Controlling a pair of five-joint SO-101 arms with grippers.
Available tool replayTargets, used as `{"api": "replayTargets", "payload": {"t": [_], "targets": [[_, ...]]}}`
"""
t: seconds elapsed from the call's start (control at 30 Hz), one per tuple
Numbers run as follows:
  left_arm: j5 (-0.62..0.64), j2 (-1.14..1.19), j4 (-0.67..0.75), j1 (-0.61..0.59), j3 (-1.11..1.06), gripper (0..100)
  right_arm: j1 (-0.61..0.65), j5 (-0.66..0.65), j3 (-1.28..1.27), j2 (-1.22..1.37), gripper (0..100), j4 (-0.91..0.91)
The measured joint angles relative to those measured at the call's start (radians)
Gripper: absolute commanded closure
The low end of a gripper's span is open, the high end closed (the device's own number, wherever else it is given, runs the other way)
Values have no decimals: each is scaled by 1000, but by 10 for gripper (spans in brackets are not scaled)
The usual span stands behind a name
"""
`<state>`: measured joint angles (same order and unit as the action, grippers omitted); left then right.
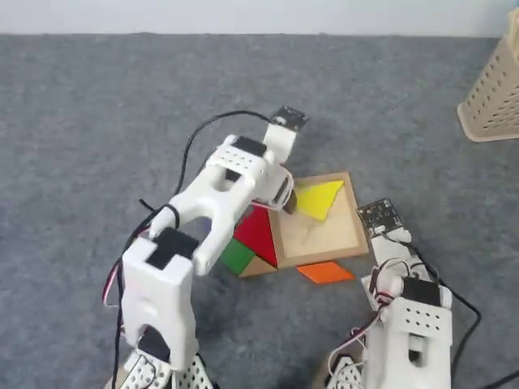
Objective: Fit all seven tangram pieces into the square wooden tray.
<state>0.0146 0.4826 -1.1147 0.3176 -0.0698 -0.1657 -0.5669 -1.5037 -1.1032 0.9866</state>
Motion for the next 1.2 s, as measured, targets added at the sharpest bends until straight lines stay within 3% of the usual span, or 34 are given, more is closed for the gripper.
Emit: {"api": "replayTargets", "payload": {"t": [0.27, 0.43, 0.6, 0.73, 1.0, 1.2], "targets": [[-21, 28, -2, -57, 81, 750, -2, 0, 0, -2, 907, 0], [-21, 26, -89, -55, 141, 750, -2, 0, 0, -2, 907, 0], [-20, -94, -203, -81, 129, 765, -2, 0, 0, -2, 907, 0], [-26, -265, -215, -97, -14, 769, -2, 0, 0, -2, 907, 0], [-28, -454, 18, -98, -489, 736, -2, 0, 0, -2, 907, 0], [-23, -473, 101, -98, -588, 732, -2, 0, 0, -2, 907, 0]]}}
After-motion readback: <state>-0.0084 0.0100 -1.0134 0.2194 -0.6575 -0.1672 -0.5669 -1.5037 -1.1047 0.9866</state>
